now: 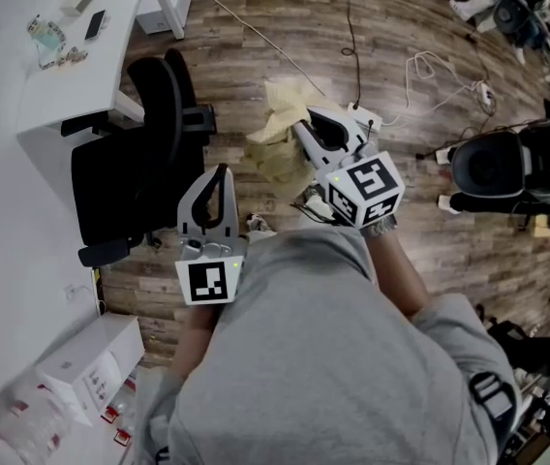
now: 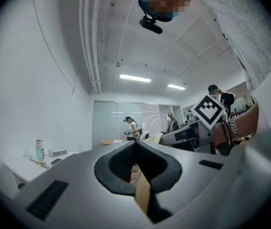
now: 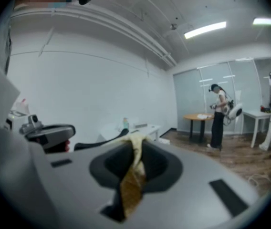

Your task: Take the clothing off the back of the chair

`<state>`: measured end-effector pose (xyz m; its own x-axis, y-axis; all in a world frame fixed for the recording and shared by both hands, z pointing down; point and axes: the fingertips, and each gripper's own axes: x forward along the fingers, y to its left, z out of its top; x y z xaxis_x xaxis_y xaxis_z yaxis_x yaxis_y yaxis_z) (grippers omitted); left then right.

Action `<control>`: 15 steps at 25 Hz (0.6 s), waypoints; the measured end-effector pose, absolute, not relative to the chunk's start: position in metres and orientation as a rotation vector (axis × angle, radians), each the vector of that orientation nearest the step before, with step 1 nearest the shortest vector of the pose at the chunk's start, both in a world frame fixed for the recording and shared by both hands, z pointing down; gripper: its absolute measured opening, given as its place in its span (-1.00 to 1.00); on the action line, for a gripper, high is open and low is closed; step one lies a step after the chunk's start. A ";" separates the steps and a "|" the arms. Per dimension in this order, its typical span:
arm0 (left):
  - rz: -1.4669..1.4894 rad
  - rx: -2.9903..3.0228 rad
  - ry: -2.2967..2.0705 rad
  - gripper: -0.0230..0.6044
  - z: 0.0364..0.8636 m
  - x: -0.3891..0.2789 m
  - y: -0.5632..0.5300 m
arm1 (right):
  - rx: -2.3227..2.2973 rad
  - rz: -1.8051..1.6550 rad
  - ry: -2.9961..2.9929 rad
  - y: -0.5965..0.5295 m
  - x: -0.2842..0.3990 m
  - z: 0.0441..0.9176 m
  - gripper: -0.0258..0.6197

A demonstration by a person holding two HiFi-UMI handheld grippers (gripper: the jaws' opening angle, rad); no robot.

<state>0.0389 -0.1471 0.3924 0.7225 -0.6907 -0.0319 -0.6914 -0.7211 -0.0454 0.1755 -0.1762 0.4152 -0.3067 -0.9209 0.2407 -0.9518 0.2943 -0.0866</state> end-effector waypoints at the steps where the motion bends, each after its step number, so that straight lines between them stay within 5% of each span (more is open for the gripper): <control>1: 0.015 -2.868 1.149 -0.83 0.393 0.039 -0.147 | 1.756 0.331 -2.403 -0.174 0.175 0.418 -0.71; 15: 0.008 -2.871 1.168 -0.83 0.395 0.037 -0.145 | 1.732 0.455 -2.368 -0.152 0.173 0.452 -0.71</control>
<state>0.0372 -0.1454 0.3946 0.7162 -0.6976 -0.0210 -0.6978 -0.7153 -0.0374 0.1732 -0.1516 0.4525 -0.3097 -0.8973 0.3146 -0.9500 0.2780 -0.1424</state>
